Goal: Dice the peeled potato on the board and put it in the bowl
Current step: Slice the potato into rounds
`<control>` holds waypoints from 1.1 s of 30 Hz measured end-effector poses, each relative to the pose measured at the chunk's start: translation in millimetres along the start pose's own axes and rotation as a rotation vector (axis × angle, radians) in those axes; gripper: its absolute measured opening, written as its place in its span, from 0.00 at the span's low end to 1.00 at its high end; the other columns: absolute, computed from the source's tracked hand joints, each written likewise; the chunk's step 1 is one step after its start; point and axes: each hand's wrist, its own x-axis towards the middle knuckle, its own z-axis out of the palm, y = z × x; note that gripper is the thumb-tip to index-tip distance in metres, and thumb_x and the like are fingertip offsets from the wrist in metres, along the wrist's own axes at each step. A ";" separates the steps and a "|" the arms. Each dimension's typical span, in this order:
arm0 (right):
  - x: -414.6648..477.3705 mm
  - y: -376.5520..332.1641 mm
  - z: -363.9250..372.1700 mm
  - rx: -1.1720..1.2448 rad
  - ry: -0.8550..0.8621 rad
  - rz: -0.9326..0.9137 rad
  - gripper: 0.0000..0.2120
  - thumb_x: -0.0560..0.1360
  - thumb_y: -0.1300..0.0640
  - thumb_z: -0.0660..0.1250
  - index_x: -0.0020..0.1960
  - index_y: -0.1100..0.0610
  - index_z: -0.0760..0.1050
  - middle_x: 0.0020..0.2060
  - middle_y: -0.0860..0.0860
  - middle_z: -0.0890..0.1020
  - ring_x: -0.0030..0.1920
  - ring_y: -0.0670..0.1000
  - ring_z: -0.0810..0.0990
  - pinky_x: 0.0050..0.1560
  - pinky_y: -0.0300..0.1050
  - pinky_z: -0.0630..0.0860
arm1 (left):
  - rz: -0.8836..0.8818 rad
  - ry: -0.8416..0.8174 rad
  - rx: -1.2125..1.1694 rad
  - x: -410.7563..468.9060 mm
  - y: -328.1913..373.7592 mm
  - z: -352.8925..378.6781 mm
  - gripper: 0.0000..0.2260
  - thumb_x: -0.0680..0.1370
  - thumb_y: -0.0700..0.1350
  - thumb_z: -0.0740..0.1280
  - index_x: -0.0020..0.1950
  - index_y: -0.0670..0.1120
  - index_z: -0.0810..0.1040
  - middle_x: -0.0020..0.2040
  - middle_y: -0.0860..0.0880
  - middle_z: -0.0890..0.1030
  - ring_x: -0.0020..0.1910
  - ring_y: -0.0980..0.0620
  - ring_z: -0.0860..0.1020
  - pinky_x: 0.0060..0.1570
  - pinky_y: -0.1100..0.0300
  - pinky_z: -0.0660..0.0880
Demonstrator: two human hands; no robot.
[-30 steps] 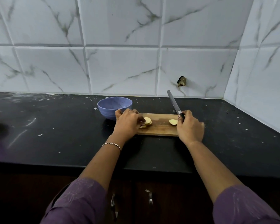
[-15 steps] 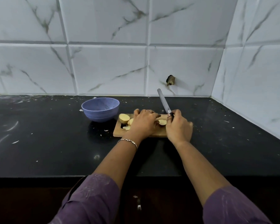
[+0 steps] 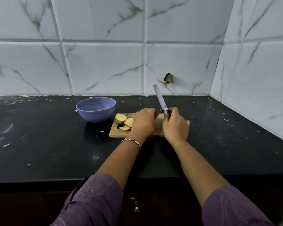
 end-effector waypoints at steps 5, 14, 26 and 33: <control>-1.1 -2.7 -1.0 0.141 -0.014 -0.061 0.13 0.82 0.54 0.58 0.66 0.50 0.70 0.50 0.52 0.84 0.51 0.57 0.81 0.57 0.53 0.70 | -0.373 0.173 -0.756 -1.6 -5.7 -9.2 0.10 0.81 0.42 0.65 0.60 0.42 0.79 0.52 0.45 0.84 0.52 0.49 0.81 0.55 0.58 0.76; -12.0 -4.7 -1.5 0.329 -0.060 -0.032 0.19 0.81 0.49 0.60 0.69 0.34 0.70 0.50 0.48 0.82 0.47 0.50 0.80 0.48 0.51 0.80 | -0.655 0.085 -1.692 -9.0 -8.2 -4.2 0.11 0.84 0.37 0.59 0.65 0.37 0.71 0.48 0.42 0.83 0.44 0.49 0.85 0.43 0.59 0.81; -23.9 -14.7 -11.4 0.246 -0.103 -0.151 0.20 0.82 0.54 0.61 0.72 0.40 0.69 0.35 0.39 0.71 0.41 0.47 0.76 0.46 0.49 0.77 | -0.711 0.147 -1.858 -14.1 -9.7 -5.1 0.07 0.83 0.36 0.61 0.60 0.38 0.74 0.44 0.41 0.83 0.42 0.47 0.83 0.50 0.55 0.80; -25.4 -16.9 -11.2 0.214 -0.083 -0.175 0.21 0.82 0.55 0.62 0.73 0.43 0.69 0.34 0.40 0.70 0.42 0.50 0.79 0.43 0.48 0.78 | -0.703 0.117 -1.816 -14.1 -9.7 -4.9 0.10 0.83 0.36 0.60 0.62 0.41 0.77 0.42 0.46 0.84 0.41 0.50 0.82 0.51 0.56 0.79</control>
